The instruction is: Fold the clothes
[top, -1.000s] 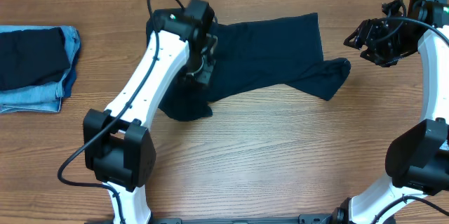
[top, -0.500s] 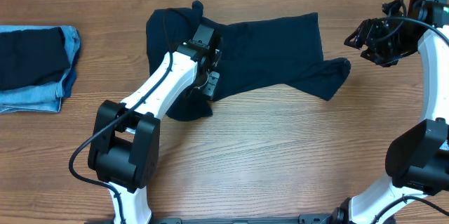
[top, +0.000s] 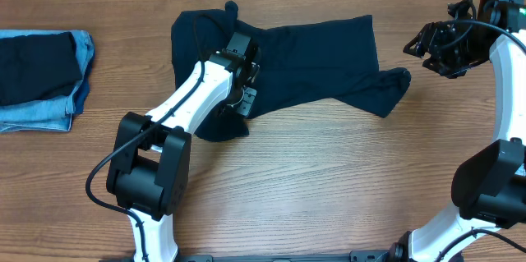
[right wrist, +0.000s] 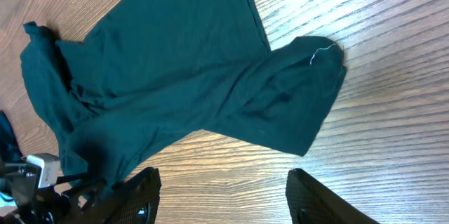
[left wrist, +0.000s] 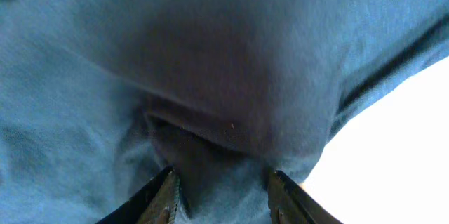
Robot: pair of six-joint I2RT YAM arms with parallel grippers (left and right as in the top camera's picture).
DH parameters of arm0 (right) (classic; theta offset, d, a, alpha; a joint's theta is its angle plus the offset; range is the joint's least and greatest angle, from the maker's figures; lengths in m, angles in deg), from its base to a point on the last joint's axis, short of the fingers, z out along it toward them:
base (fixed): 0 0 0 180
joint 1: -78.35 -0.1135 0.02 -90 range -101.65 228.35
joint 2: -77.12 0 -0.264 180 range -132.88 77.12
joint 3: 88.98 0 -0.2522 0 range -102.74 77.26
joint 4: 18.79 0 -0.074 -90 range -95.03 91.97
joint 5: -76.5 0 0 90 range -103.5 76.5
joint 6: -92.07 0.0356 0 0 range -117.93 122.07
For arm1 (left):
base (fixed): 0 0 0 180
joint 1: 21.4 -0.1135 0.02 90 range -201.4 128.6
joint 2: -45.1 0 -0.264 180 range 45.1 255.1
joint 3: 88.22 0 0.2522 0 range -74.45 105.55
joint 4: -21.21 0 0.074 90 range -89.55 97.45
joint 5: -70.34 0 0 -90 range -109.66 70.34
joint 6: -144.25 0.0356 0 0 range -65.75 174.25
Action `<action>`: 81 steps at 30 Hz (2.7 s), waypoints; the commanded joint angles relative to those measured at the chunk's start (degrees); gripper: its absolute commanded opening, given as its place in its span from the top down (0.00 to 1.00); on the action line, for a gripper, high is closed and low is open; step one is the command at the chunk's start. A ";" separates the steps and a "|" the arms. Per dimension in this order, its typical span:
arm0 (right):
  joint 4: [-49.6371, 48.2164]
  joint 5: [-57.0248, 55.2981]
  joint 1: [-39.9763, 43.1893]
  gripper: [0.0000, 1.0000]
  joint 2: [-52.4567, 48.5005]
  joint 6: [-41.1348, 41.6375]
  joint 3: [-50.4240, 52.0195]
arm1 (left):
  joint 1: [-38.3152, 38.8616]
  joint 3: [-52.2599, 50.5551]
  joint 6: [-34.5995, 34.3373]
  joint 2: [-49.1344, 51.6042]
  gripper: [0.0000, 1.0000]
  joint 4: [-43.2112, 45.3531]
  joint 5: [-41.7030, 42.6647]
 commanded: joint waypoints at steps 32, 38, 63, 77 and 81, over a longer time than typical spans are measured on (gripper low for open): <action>-1.97 -4.17 0.17 0.34 1.09 0.37 5.77 | 1.14 -2.47 -7.13 -8.04 0.96 -24.76 19.08; -8.26 -4.24 0.09 0.32 1.07 3.85 13.14 | 1.14 -2.47 -7.04 -8.04 0.96 -25.49 18.47; -27.80 -3.85 0.09 0.32 1.05 10.36 32.30 | 1.18 -2.47 -4.07 -8.04 0.96 -32.04 16.85; -39.56 -0.98 0.09 0.75 1.03 12.98 36.33 | 1.18 -2.47 -3.87 -8.04 0.96 -31.82 16.57; -38.14 -0.96 0.09 0.88 1.05 13.46 36.33 | 1.18 -2.47 -3.87 -8.04 0.96 -31.85 16.57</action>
